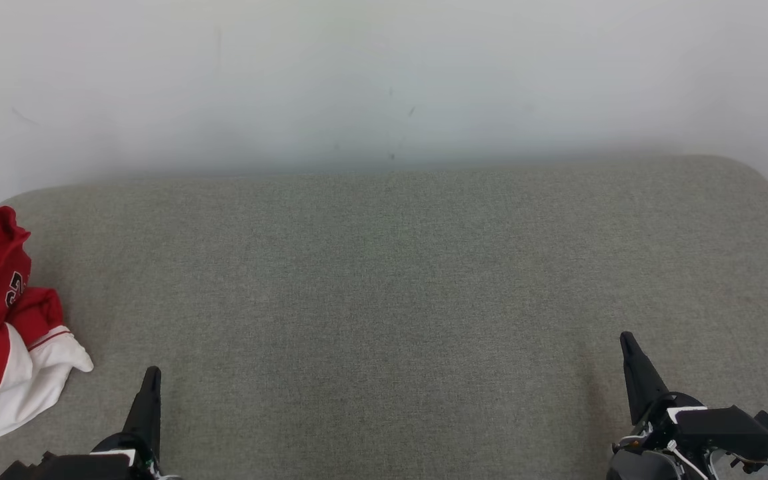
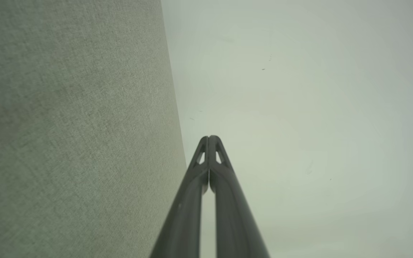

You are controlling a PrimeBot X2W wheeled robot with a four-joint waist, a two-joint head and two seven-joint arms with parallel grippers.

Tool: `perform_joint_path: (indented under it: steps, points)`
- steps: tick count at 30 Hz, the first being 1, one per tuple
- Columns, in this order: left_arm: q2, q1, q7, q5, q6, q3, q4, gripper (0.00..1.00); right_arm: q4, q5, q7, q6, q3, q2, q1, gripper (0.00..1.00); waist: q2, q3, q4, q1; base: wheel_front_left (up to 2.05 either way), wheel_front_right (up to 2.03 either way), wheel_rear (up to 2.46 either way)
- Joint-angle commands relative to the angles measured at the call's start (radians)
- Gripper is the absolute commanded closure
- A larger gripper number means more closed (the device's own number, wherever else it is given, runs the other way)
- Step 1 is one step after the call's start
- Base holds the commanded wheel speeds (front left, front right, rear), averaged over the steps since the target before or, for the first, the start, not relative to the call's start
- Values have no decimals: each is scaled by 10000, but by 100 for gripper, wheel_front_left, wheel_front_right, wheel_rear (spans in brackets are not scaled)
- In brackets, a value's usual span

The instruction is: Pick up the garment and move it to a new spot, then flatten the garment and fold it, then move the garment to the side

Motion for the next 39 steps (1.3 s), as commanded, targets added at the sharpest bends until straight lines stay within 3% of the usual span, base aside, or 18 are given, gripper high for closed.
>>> perform_joint_path:
  steps: [1,39]
  points:
    - [27,-83,-23,-41,-16,30,-32,100,-2,-1,14,-23,6,34,86,100,0,0,0,0,0,0,0]
    - [27,-83,-23,-41,-16,30,-32,100,-1,-1,14,-24,7,34,86,100,0,0,0,0,0,0,0]
